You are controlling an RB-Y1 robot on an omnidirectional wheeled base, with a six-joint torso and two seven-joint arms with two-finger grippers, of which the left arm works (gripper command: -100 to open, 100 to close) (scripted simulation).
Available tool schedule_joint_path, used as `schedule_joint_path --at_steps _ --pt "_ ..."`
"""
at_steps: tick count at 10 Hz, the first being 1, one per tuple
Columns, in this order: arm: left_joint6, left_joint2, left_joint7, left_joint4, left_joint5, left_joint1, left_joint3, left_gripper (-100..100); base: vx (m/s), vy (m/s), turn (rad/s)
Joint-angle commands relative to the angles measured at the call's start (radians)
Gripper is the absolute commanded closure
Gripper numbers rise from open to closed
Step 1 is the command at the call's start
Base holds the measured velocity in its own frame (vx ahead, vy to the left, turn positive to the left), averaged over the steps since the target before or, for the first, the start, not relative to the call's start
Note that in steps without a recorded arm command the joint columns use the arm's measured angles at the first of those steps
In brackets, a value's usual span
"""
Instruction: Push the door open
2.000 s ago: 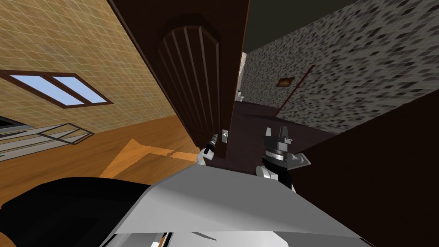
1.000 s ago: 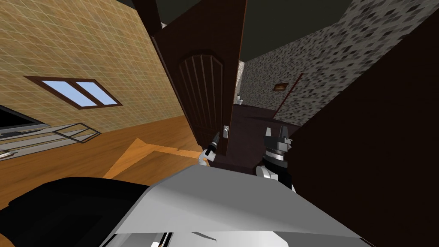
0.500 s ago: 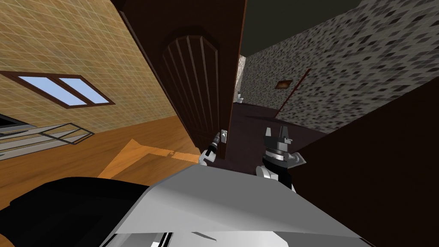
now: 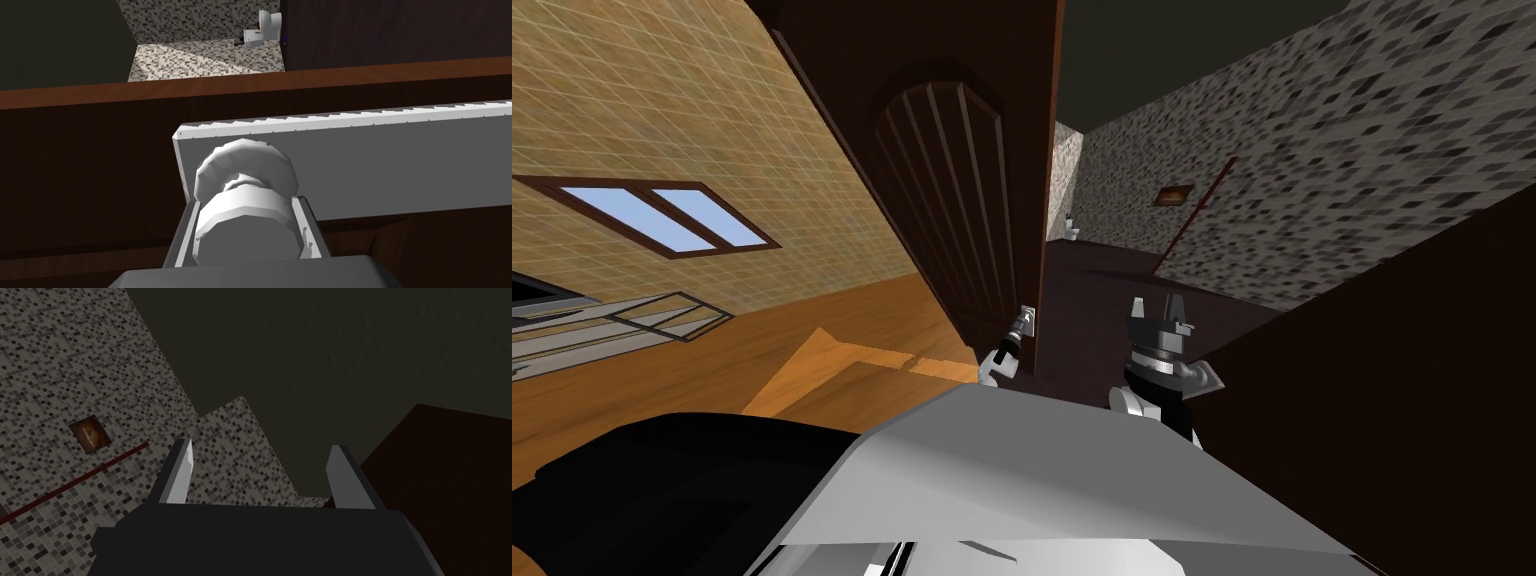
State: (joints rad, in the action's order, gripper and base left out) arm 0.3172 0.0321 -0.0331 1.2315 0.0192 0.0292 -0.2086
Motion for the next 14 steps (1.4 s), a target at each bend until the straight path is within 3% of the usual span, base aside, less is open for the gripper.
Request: schedule_joint_path --at_steps 1,4,10,11,14 --pt "0.0 -0.001 0.0 0.0 0.0 0.0 0.001 100 -0.017 0.022 -0.022" --pt "0.0 -0.001 0.0 0.0 0.0 0.0 0.001 100 -0.003 0.003 -0.001" --pt "-0.011 -0.054 -0.077 0.04 -0.072 -0.043 -0.122 100 0.141 -0.004 0.246" --pt "-0.011 -0.06 -0.066 0.042 -0.063 -0.048 -0.122 -100 -0.017 0.03 0.063" --pt "-0.019 -0.058 -0.069 0.059 -0.063 -0.062 -0.141 -100 -0.182 0.086 -0.014"
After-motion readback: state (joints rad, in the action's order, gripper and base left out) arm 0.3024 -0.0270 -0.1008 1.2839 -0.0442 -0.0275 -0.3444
